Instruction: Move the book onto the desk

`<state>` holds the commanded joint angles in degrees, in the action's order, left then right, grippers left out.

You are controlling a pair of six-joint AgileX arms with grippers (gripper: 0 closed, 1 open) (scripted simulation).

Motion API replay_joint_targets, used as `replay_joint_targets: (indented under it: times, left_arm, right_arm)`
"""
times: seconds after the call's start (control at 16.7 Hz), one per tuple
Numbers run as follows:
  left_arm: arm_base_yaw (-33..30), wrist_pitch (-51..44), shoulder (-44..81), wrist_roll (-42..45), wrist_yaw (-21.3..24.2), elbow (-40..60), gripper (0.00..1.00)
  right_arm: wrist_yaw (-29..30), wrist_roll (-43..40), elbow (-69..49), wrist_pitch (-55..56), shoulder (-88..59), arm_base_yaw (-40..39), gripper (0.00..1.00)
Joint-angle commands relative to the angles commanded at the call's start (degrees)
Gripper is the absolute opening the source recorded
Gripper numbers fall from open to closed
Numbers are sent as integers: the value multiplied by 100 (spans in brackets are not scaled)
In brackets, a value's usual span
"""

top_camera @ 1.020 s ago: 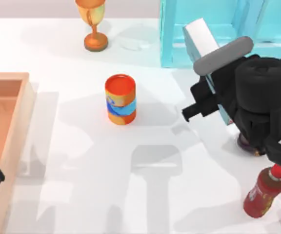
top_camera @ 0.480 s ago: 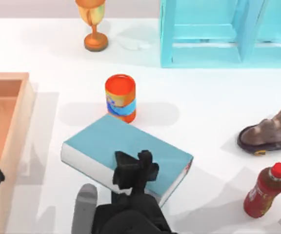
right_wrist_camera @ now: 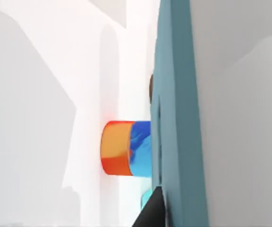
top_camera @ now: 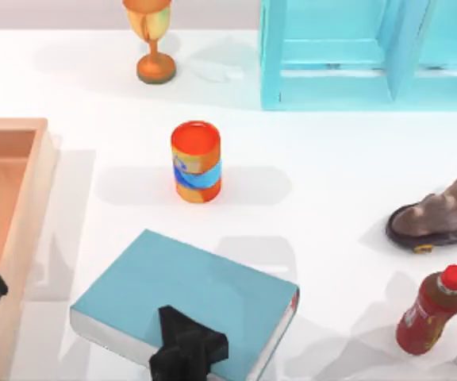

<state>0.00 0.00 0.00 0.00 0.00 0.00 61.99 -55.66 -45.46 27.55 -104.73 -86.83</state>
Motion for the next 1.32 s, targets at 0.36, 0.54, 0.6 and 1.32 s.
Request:
replay_joint_targets:
  times: [0.36, 0.54, 0.6, 1.32]
  left_arm:
    - [0, 0, 0, 0, 0, 0, 100]
    - [0, 0, 0, 0, 0, 0, 100]
    - [0, 0, 0, 0, 0, 0, 100]
    - [0, 0, 0, 0, 0, 0, 100]
  right_arm:
    - [68, 92, 10, -113, 41, -81, 0]
    - [55, 118, 31, -112, 14, -61, 0]
    - [50, 120, 35, -95, 1, -63, 0]
    - [64, 123, 210, 647, -571, -61, 8]
